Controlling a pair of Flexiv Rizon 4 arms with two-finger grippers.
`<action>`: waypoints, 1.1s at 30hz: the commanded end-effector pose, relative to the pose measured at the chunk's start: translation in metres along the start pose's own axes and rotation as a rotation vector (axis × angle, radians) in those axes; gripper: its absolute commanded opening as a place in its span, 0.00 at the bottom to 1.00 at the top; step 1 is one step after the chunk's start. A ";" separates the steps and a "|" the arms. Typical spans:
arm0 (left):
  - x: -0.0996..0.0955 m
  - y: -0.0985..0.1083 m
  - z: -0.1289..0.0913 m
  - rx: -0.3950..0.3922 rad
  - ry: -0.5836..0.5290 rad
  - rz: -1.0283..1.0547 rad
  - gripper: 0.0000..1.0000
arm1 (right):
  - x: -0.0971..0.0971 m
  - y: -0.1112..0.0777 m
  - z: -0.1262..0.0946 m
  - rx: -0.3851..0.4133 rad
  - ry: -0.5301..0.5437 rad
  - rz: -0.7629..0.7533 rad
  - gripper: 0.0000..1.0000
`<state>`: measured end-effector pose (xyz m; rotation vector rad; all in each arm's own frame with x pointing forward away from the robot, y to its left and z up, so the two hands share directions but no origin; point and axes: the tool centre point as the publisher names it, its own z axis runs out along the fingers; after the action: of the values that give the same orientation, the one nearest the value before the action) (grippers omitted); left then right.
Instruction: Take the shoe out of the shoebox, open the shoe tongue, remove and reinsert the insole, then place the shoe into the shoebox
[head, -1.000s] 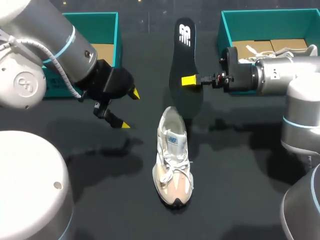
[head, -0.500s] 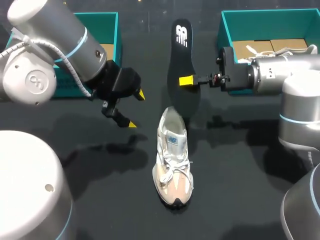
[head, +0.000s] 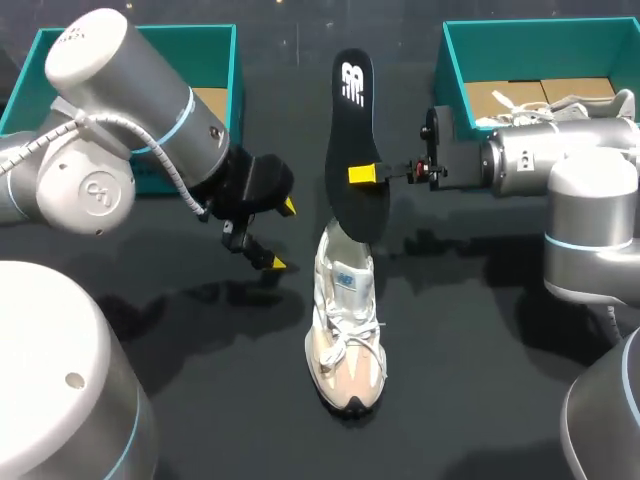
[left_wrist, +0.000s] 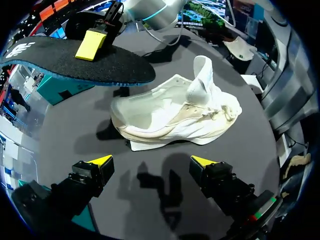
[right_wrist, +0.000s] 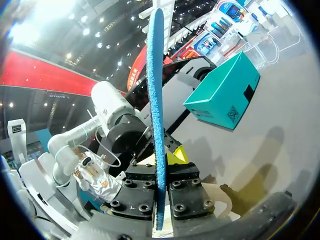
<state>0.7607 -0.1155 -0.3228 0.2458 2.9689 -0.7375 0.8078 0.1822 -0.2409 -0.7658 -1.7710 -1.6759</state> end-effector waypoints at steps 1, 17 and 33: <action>-0.003 -0.003 0.004 -0.009 0.004 -0.001 1.00 | -0.003 0.001 0.002 0.004 0.004 0.000 0.00; -0.006 -0.004 0.039 0.017 -0.007 0.005 1.00 | -0.012 -0.006 0.011 -0.034 0.001 -0.075 0.00; -0.005 -0.005 0.047 0.022 0.012 -0.023 1.00 | -0.014 -0.010 0.017 -0.032 -0.009 -0.089 0.00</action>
<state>0.7662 -0.1415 -0.3604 0.2177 2.9808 -0.7751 0.8101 0.1973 -0.2590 -0.7171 -1.8108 -1.7655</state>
